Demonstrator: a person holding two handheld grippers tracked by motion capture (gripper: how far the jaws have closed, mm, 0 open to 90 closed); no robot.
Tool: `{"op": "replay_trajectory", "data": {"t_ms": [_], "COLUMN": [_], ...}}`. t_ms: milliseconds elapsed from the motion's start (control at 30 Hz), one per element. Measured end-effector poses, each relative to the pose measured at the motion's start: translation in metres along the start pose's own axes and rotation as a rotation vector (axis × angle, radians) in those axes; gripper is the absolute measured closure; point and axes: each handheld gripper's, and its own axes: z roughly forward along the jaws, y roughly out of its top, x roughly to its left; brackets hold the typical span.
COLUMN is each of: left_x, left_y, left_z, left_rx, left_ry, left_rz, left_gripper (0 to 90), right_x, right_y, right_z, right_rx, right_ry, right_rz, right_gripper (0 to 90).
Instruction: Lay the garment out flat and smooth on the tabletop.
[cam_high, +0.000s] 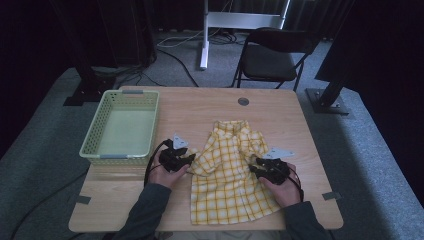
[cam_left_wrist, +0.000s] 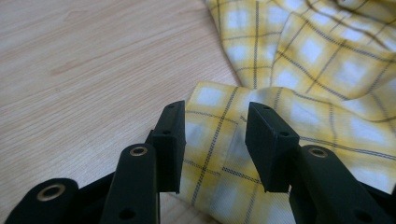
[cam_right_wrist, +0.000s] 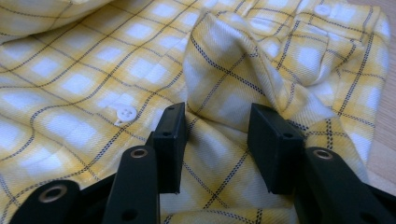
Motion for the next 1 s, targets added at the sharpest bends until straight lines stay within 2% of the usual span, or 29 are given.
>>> {"op": "replay_trajectory", "data": {"t_ms": [100, 267, 433, 600, 733, 1000], "left_x": [0.001, 0.004, 0.002, 0.005, 0.006, 0.001], "left_y": [0.002, 0.000, -0.001, -0.007, -0.015, -0.026], "left_z": [0.006, 0.007, 0.005, 0.001, -0.004, -0.016], "left_rx": [0.011, 0.019, 0.025, 0.017, 0.000, 0.000], "left_ry": [0.004, -0.011, -0.039, -0.053, -0.048, 0.002], "left_rz": [0.002, -0.031, -0.035, -0.063, -0.089, -0.064], "left_gripper": [58.1, 57.1, 70.9, 71.5, 71.4, 71.2], "right_x": [-0.001, -0.002, -0.003, -0.002, -0.002, -0.002], "right_y": [0.001, 0.000, -0.001, -0.001, -0.001, -0.002], "right_z": [0.001, 0.001, 0.002, 0.002, 0.002, 0.002], "right_rx": [-0.003, -0.013, -0.020, -0.021, -0.022, -0.022], "right_ry": [-0.001, -0.001, -0.001, -0.004, -0.006, -0.010], "right_rz": [0.003, 0.003, 0.009, 0.007, 0.007, 0.005], "right_gripper": [56.5, 56.5, 56.5, 56.4, 56.4, 56.3]}}
